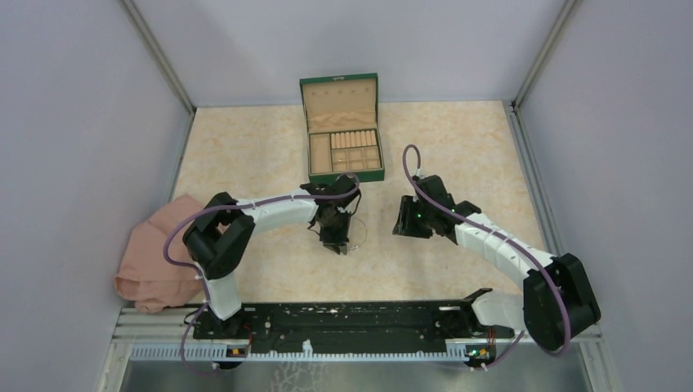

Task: Organize the mixed jewelry

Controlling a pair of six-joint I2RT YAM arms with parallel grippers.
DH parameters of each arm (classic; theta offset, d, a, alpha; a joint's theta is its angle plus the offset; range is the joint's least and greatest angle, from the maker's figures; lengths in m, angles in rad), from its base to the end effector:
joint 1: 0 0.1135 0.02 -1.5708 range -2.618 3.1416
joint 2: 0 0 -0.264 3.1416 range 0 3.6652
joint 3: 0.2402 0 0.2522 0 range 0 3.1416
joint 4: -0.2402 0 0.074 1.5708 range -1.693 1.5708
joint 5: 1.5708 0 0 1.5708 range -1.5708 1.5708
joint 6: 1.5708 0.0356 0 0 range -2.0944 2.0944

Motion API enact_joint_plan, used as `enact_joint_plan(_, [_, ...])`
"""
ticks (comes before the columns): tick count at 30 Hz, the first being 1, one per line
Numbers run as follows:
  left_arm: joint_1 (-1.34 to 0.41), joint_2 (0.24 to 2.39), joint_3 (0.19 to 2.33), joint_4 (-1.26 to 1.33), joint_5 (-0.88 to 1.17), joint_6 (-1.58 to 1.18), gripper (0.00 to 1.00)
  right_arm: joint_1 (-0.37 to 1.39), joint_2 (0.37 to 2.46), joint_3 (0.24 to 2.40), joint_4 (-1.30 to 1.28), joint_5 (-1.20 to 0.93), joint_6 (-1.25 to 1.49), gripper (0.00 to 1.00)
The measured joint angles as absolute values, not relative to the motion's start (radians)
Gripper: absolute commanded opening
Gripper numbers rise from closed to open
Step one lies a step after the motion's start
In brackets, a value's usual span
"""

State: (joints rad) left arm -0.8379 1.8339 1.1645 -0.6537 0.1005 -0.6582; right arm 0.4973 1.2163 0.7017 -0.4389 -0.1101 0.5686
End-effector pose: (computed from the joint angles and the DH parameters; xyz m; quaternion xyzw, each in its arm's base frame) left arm 0.2280 -0.2587 0.1574 0.0951 0.9865 -0.1205 0.0565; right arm 0.2042 0.1153 0.2035 0.0172 0.9513 0.1993 0.2346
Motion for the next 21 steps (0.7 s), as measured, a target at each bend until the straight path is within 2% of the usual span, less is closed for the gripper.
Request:
enact_joint_plan(3, [-0.842, 1.834, 1.169, -0.654, 0.100, -0.659, 0.01, 0.497, 1.210, 0.702, -0.440, -0.111, 0.569, 0.41])
enact_joint_plan(8, [-0.847, 1.834, 1.193, -0.656, 0.097, -0.652, 0.00, 0.497, 1.200, 0.689, -0.430, -0.132, 0.584, 0.44])
enact_joint_plan(11, [-0.847, 1.829, 1.211, -0.656, 0.097, -0.641, 0.00, 0.497, 1.196, 0.665, -0.412, -0.159, 0.615, 0.53])
enact_joint_plan(16, [-0.848, 1.771, 1.215, -0.647, 0.098, -0.619, 0.00, 0.494, 1.190, 0.620, -0.354, -0.199, 0.673, 0.60])
enact_joint_plan(21, [-0.849, 1.718, 1.219, -0.636, 0.101, -0.607, 0.00, 0.458, 1.172, 0.582, -0.248, -0.285, 0.728, 0.60])
